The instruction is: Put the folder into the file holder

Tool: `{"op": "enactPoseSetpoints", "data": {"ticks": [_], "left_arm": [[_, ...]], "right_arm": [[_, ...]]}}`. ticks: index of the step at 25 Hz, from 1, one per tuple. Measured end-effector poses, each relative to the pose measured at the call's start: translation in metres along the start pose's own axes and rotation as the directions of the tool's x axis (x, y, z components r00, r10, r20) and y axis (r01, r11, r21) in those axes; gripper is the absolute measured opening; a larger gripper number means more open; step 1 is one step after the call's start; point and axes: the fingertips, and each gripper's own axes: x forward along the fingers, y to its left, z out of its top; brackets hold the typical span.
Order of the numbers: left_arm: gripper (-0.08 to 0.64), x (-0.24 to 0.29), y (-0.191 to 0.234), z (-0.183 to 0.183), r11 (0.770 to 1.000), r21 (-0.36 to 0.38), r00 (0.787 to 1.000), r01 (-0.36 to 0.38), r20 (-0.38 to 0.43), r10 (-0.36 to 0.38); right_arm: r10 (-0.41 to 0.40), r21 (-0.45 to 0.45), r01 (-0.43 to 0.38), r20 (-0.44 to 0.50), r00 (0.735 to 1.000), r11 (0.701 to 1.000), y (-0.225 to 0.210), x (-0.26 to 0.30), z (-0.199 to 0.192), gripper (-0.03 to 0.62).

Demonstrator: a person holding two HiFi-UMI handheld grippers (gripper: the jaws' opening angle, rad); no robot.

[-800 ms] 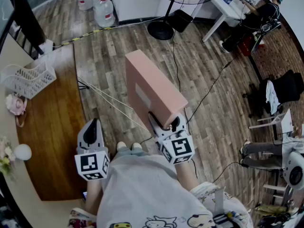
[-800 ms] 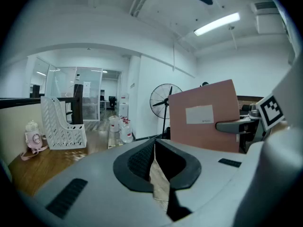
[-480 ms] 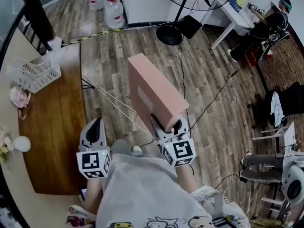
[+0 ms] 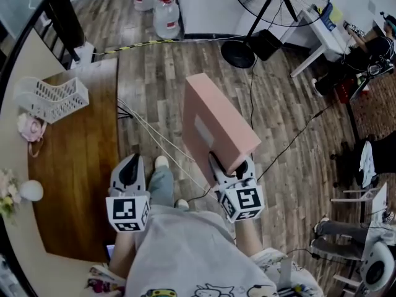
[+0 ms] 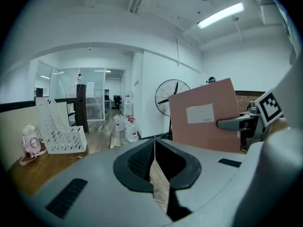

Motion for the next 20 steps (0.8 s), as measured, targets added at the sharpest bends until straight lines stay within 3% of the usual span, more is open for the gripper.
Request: {"op": "enactPoseSetpoints", "data": {"ticks": [12,20], "left_arm": [[0.011,0.106,0.114,0.054,1.000,-0.025,1.000,-0.013,0.023,0.013],[0.011,0.147,0.176,0.065,0.996,-0.076,0.998,-0.049,0.021,0.051]], "right_arm": [[0.029,0.039,-0.028,-0.033,0.999,0.999,0.019,0.158,0.038,0.272],[0.083,0.026,-0.081,-0.057,0.995,0.996,0.040,0.237,0.057,0.272]]}}
